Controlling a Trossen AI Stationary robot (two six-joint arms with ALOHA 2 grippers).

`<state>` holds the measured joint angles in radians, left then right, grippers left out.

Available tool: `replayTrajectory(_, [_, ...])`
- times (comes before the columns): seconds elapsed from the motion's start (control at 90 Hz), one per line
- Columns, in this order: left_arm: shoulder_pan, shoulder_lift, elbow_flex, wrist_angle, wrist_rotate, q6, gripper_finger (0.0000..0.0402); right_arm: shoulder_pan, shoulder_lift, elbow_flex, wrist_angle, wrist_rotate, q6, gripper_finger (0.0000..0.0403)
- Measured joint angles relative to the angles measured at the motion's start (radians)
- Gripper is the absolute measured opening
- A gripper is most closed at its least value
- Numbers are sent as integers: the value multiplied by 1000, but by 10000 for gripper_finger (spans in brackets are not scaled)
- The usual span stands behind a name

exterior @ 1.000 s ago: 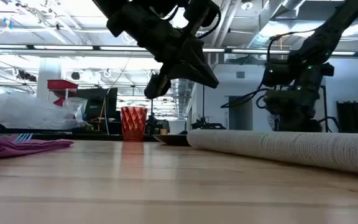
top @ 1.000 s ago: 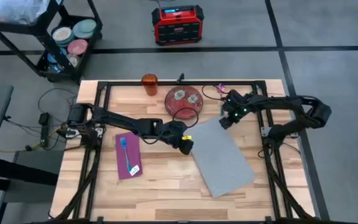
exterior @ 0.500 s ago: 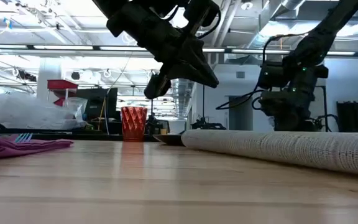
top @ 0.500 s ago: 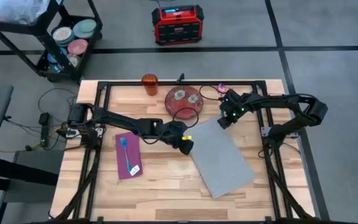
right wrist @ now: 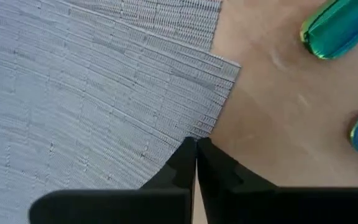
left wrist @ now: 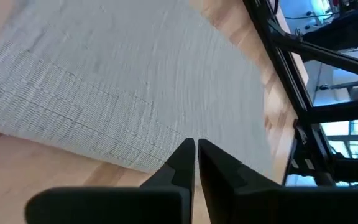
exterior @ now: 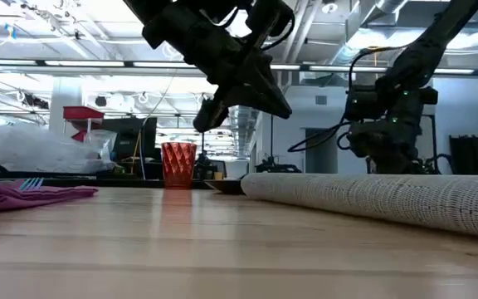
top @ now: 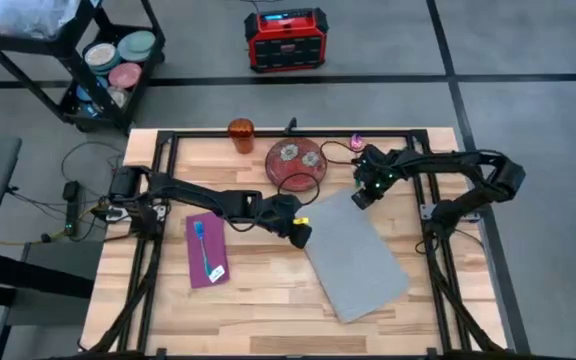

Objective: Set table place
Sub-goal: Prepare the gray placemat

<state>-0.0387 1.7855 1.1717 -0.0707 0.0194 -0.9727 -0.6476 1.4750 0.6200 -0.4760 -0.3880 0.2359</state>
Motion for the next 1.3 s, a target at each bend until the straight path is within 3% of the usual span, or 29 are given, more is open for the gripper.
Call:
replayTrajectory(0.3, [18,0,0,-51,-26,0,3,55,-1,119,-63,-41,-8,0])
replayTrajectory(0.422, [17,0,0,-52,-26,2,3,67,-1,134,-66,11,-52,0])
replayTrajectory(0.622, [15,16,0,-42,-46,34,3,9,4,134,-99,55,-103,10])
replayTrajectory(0.744, [15,92,0,-26,-10,5,3,-40,4,134,-117,32,-120,19])
replayTrajectory(0.889, [10,170,-2,29,110,-16,3,-69,4,134,-126,-44,-140,44])
replayTrajectory(1.1, [17,178,0,34,111,-8,3,-69,12,134,-141,-48,-166,99])
replayTrajectory(1.3, [22,178,0,31,109,-8,3,-62,97,127,-183,-56,-182,151])
